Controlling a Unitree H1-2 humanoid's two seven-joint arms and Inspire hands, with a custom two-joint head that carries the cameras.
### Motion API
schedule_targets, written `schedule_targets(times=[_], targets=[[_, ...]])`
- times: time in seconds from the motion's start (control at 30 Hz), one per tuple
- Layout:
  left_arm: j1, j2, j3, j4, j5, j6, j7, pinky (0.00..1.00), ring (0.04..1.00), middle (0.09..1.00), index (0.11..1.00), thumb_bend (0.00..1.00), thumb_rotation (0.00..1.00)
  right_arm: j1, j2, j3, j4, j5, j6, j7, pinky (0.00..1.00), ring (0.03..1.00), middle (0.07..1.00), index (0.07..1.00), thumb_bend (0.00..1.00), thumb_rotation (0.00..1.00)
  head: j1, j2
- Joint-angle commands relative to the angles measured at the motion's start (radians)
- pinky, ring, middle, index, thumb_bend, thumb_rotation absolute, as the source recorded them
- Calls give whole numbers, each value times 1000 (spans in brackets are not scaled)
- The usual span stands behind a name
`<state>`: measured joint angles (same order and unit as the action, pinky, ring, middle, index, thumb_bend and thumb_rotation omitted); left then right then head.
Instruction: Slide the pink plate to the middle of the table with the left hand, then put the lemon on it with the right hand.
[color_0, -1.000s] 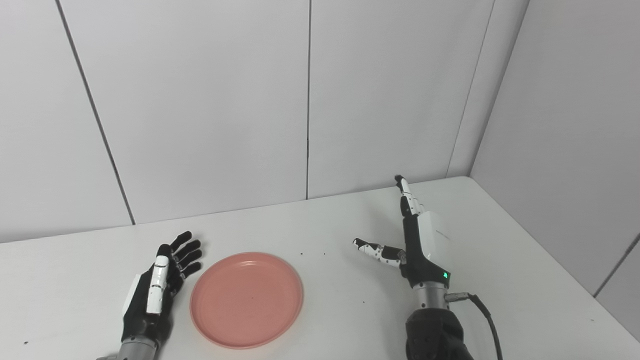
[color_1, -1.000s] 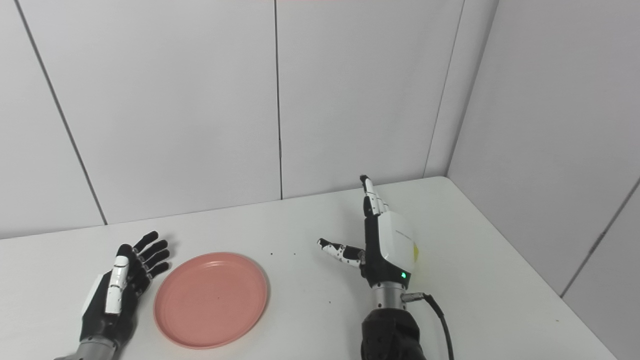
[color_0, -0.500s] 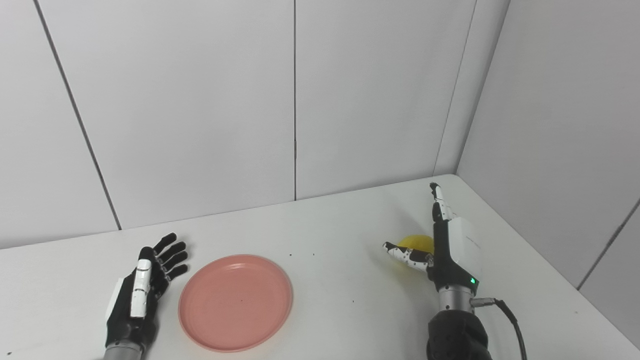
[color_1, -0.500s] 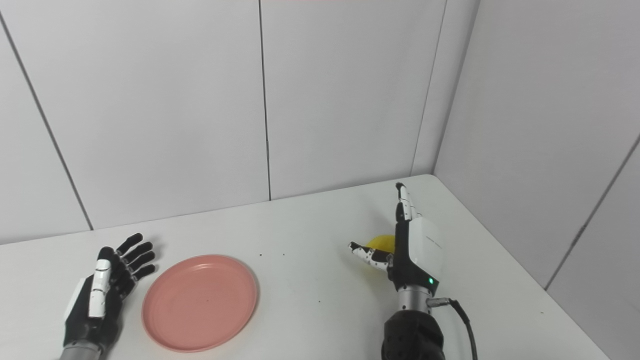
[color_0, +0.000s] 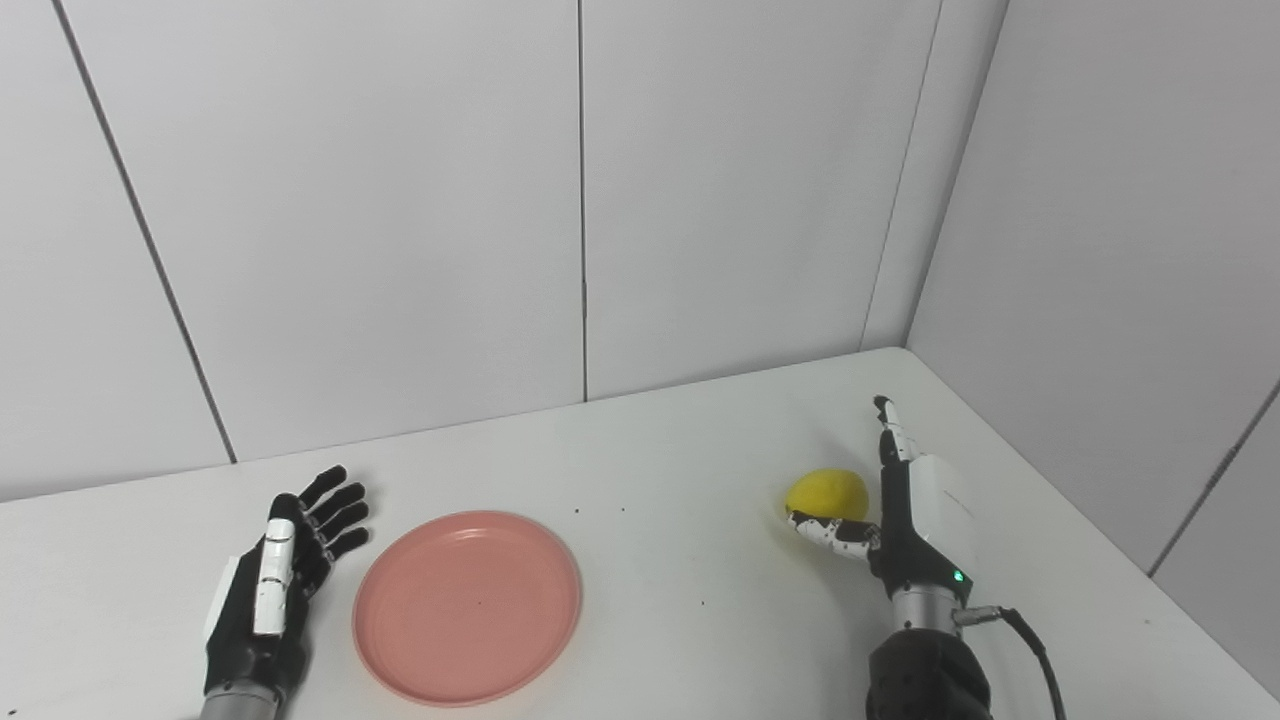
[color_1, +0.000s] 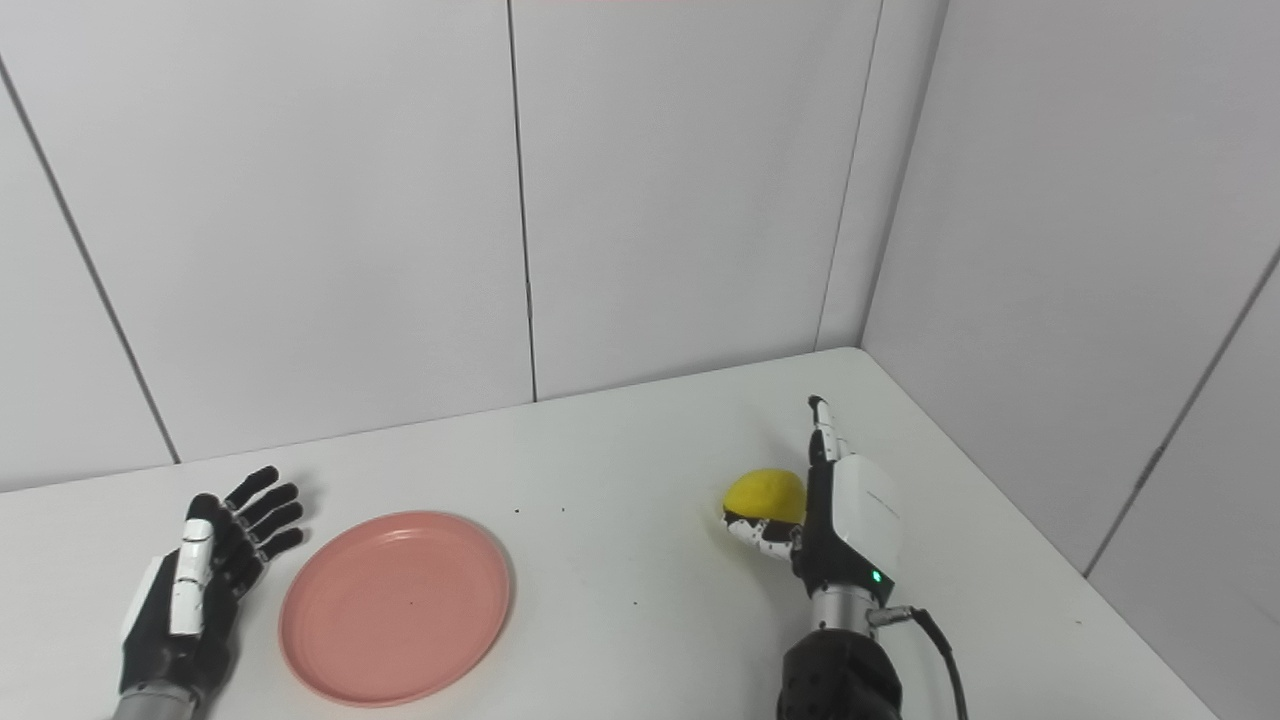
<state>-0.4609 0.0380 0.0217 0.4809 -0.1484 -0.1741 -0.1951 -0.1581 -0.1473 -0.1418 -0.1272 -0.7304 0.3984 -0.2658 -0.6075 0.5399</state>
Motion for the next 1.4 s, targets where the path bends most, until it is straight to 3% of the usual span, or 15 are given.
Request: schedule_targets(times=[0.0, 0.2, 0.53, 0.83, 0.9, 0.93, 1.03, 1.37], targets=[[18, 7, 2, 4, -11, -20, -15, 775, 809, 803, 793, 730, 1000, -33, -18, -1, -4, 10, 10, -2, 761, 876, 900, 921, 906, 121, 0, 1], [19, 7, 4, 5, -7, -29, -16, 776, 812, 806, 798, 729, 1000, -47, -24, 5, 41, 24, 26, 6, 752, 859, 882, 896, 864, 34, 2, 1], [24, 8, 3, -6, -7, -23, -20, 773, 813, 810, 799, 723, 1000, -73, -37, 24, 143, 62, -30, -45, 758, 839, 857, 865, 817, 0, 0, 4], [27, 8, 0, -10, 5, -25, -11, 784, 817, 812, 806, 733, 1000, -90, -35, 36, 237, 110, -137, -169, 509, 597, 673, 717, 735, 0, 3, 5], [26, 8, 0, -9, 5, -30, -12, 783, 818, 813, 807, 727, 1000, -94, -37, 42, 255, 108, -159, -197, 463, 531, 528, 661, 596, 0, 3, 5], [26, 8, 0, -9, 4, -28, -13, 783, 819, 813, 807, 727, 1000, -95, -38, 45, 264, 103, -169, -218, 456, 519, 509, 650, 578, 0, 3, 6], [25, 8, 1, -10, -2, -22, -16, 787, 823, 816, 809, 731, 1000, -98, -35, 51, 272, 99, -173, -252, 417, 412, 487, 556, 519, 0, 4, 6], [29, 5, -2, -33, 1, -9, -11, 781, 820, 814, 806, 718, 1000, -87, -39, 69, 253, 113, -163, -254, 342, 378, 480, 543, 511, 0, 8, 7]])
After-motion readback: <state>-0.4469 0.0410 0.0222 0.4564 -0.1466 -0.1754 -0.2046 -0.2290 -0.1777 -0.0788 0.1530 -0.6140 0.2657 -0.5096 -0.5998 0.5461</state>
